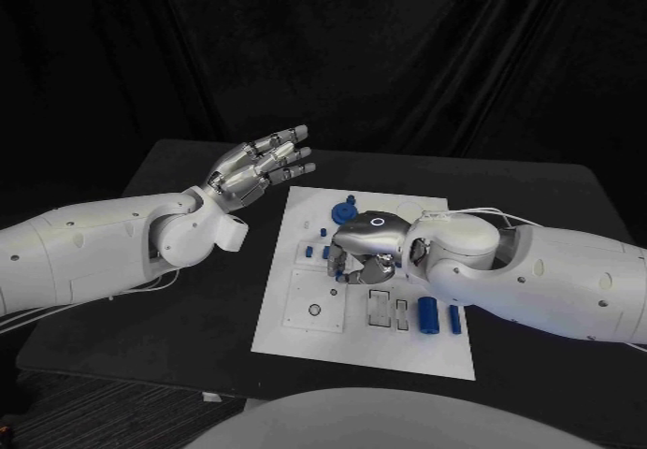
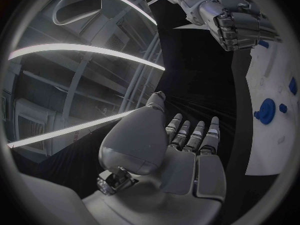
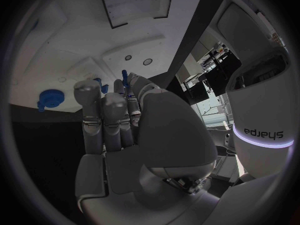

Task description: Assemble the parts on the task board

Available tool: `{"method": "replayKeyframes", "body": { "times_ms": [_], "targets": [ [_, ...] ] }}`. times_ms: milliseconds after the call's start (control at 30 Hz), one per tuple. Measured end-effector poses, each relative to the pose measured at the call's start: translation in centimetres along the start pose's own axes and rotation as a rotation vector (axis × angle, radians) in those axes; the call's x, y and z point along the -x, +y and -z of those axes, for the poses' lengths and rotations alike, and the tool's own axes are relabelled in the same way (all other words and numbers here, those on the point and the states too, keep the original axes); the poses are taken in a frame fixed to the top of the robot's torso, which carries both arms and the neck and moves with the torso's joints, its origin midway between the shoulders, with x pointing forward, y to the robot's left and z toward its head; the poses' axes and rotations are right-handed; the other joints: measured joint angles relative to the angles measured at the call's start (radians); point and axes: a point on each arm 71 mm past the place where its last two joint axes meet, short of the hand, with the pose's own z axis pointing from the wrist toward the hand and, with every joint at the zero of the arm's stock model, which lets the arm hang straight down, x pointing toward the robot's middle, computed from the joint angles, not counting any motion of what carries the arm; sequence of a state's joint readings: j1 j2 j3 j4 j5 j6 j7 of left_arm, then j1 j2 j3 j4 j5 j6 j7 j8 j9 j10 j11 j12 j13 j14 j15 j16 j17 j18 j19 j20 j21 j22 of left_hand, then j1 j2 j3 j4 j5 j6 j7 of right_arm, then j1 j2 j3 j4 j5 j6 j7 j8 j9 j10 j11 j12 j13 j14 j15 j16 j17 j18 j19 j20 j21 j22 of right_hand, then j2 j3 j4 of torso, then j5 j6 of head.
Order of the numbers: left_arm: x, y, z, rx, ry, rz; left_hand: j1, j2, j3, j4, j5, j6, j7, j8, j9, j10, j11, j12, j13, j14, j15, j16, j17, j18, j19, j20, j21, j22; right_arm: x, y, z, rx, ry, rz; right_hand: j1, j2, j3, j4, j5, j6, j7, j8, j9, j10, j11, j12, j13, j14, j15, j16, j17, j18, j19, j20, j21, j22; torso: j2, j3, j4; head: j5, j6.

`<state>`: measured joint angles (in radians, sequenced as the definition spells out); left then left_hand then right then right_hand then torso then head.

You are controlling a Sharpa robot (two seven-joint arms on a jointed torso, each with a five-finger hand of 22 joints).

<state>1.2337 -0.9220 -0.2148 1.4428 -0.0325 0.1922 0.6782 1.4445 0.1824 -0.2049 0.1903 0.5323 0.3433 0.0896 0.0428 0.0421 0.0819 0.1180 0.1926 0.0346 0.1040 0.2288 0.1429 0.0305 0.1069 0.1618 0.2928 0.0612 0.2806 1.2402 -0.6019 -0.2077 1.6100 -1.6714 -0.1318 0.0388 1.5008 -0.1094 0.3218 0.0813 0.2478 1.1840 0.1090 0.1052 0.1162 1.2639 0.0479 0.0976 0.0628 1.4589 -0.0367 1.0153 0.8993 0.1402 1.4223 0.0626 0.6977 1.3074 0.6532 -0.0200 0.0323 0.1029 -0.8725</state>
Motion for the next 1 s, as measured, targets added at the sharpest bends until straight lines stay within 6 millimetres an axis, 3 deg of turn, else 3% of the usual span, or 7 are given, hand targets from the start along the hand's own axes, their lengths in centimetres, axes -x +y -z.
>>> {"method": "replayKeyframes", "body": {
  "times_ms": [1000],
  "targets": [
    [0.0, 0.1, -0.1, 0.002, 0.005, 0.003, -0.004, 0.004, 0.000, 0.000, 0.003, 0.000, 0.000, 0.000, 0.000, 0.004, 0.004, 0.012, 0.001, 0.000, 0.000, 0.004, 0.001, 0.000, 0.000, 0.000, 0.000, -0.002, -1.6, 0.4, -1.0, 0.006, 0.050, -0.013, 0.002, 0.002, 0.005, -0.006, -0.002, -0.004, 0.003, -0.007, -0.003, -0.001, 0.001, -0.008, 0.002, 0.000, 0.000, 0.000, -0.001, 0.000, 0.000, 0.000, -0.005, 0.001, -0.001, -0.0001, -0.0005, 0.009, 0.000]
  ]
}}
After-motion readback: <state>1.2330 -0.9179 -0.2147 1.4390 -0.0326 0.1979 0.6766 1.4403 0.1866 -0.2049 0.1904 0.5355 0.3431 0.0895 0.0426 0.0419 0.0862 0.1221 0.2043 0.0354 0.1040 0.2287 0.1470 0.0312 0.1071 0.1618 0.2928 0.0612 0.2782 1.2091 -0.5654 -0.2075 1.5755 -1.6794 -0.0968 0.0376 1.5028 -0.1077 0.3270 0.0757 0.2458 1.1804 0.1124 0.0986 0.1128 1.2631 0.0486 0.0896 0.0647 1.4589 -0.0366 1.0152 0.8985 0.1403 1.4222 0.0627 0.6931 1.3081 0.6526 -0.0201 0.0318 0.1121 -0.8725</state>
